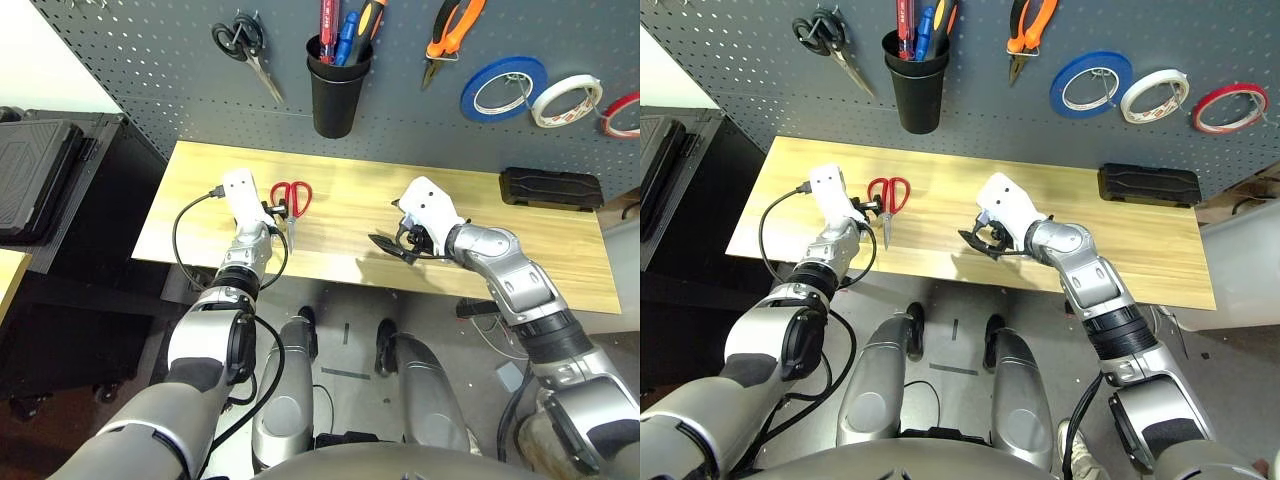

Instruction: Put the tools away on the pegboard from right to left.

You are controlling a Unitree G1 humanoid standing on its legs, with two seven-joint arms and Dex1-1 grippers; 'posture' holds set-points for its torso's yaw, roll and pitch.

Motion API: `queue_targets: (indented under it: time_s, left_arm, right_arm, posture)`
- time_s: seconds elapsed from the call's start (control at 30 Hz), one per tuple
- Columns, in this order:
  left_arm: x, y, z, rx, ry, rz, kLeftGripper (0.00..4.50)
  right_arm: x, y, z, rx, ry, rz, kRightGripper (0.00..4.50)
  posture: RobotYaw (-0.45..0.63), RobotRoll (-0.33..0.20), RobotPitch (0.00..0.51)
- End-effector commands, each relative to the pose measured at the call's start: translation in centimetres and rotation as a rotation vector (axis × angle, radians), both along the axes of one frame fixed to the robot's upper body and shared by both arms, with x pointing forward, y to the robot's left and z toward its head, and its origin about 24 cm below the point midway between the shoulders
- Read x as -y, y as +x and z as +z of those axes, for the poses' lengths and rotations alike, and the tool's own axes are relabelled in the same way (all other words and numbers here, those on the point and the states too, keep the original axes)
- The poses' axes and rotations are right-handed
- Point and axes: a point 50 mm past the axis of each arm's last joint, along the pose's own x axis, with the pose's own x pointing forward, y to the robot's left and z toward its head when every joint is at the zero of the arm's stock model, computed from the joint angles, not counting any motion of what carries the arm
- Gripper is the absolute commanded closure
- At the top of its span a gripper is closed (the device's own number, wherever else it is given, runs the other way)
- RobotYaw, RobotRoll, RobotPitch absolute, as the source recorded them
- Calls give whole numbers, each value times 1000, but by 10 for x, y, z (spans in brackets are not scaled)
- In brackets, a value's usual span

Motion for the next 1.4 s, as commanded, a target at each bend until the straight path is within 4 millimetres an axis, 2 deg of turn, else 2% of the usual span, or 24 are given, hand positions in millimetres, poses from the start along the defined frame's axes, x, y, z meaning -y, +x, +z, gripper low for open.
queue_targets:
  time_s: [0.03,0.13,0.47,0.67,0.87,0.97,1.17,1.4]
  left_arm:
    - [2,-8,-16,-78,10,10,38]
    - [4,-10,-18,-97,7,14,650]
    - [6,-11,-19,-64,-37,25,4452]
    - [7,-8,-11,25,-129,32,4481]
    - [7,-8,9,229,-267,14,4481]
    - [7,-17,22,341,-308,-28,4481]
    - [6,-45,40,451,-362,-47,4481]
    - [12,-72,74,602,-410,-84,4481]
  right_arm:
    - [0,-4,3,-6,5,7,0]
    - [2,-7,7,-11,6,29,0]
    - [7,-9,4,-46,-17,50,0]
    - [8,-4,4,-40,-5,35,0]
    - [12,3,6,-8,13,36,0]
    - [15,7,7,17,30,33,0]
    - [23,16,10,75,70,43,0]
    - [33,27,24,166,162,100,0]
  posture:
    - [87,0,298]
    - [80,0,296]
    - [88,0,296]
    - [112,0,300]
    - [137,0,300]
    - [157,0,297]
    - [194,0,291]
    - [235,0,280]
